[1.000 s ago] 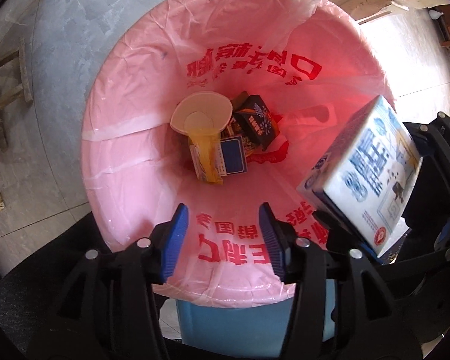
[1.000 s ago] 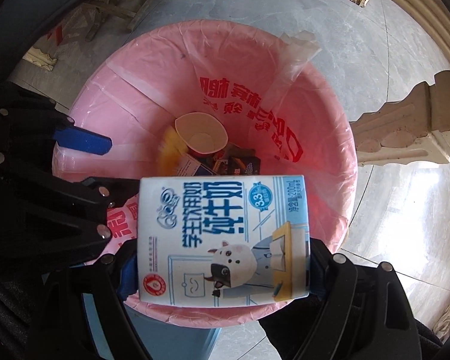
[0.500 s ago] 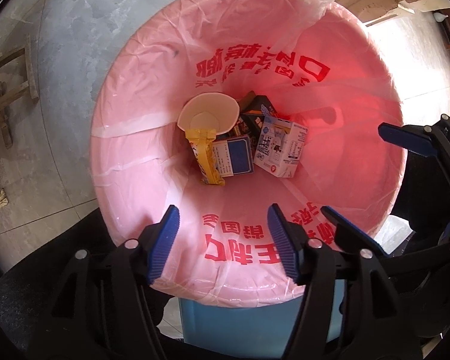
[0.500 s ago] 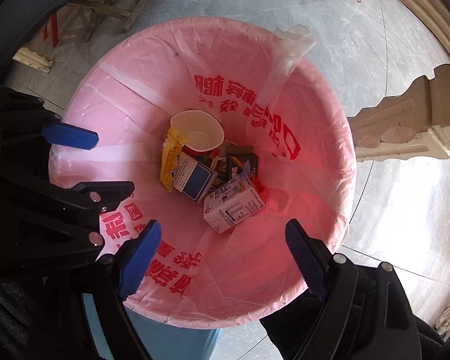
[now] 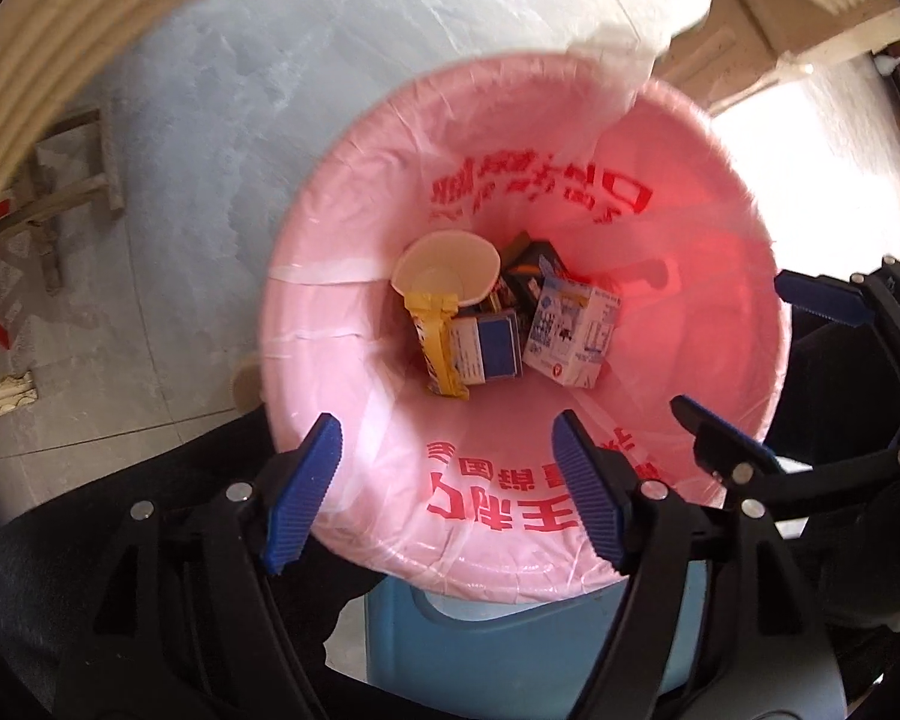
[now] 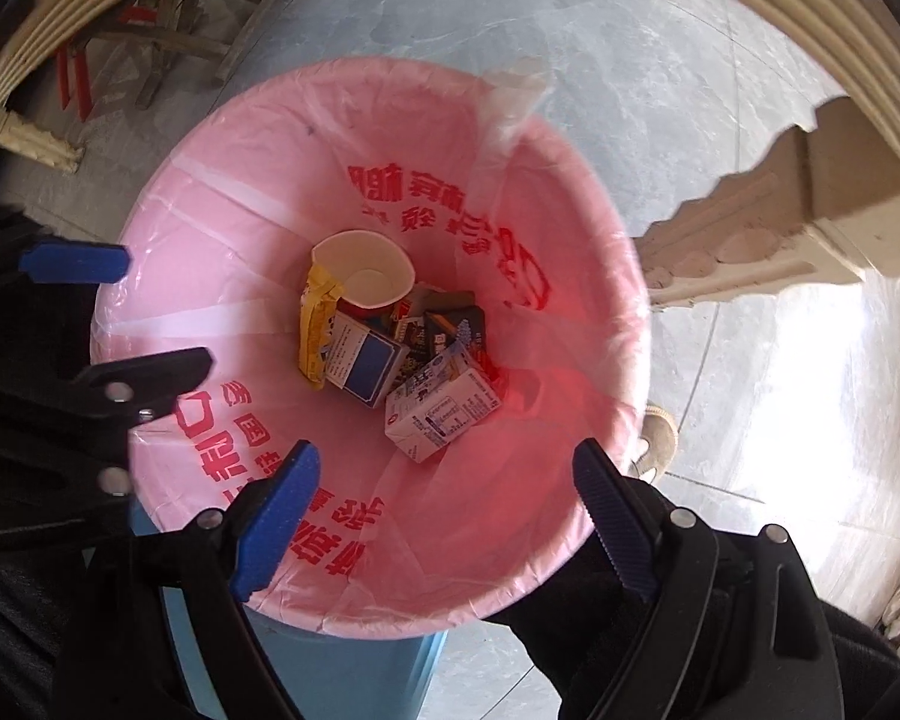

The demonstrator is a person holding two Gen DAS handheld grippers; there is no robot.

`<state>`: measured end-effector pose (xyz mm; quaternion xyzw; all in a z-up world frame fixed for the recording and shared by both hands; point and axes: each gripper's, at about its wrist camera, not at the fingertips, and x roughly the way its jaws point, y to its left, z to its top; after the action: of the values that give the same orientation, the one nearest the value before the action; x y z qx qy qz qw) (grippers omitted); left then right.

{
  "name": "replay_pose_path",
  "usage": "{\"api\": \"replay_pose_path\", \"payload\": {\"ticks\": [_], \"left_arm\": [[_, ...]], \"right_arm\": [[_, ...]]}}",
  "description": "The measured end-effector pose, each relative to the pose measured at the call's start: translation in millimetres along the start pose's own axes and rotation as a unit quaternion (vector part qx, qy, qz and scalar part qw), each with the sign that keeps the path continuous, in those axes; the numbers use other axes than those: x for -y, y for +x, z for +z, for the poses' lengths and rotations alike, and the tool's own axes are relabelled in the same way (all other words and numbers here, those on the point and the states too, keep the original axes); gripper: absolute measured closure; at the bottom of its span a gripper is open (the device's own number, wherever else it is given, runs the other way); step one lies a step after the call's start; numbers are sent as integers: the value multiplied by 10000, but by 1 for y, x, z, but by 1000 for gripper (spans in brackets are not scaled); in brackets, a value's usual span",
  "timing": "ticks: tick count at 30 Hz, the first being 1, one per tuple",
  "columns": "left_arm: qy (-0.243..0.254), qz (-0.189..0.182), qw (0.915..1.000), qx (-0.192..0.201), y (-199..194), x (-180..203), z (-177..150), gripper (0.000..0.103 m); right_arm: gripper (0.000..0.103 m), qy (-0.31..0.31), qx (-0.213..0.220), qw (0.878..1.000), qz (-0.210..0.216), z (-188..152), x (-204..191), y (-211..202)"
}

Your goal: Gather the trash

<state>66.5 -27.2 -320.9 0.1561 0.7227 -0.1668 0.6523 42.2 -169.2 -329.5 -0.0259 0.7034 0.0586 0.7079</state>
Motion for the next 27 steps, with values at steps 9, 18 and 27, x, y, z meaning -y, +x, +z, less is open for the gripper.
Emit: {"api": "replay_pose_path", "payload": {"ticks": [9, 18, 27], "left_arm": [[-339, 415, 9921, 1132, -59, 17, -20, 32], [-437, 511, 9637, 2583, -150, 45, -42, 31], [-703, 562, 9234, 3732, -249, 63, -72, 21]], "right_arm": [[19, 568, 782, 9939, -528, -17, 13, -55], [19, 1262, 2274, 9623, -796, -53, 34, -148], [17, 1441, 3656, 9084, -1426, -87, 30, -252]]}}
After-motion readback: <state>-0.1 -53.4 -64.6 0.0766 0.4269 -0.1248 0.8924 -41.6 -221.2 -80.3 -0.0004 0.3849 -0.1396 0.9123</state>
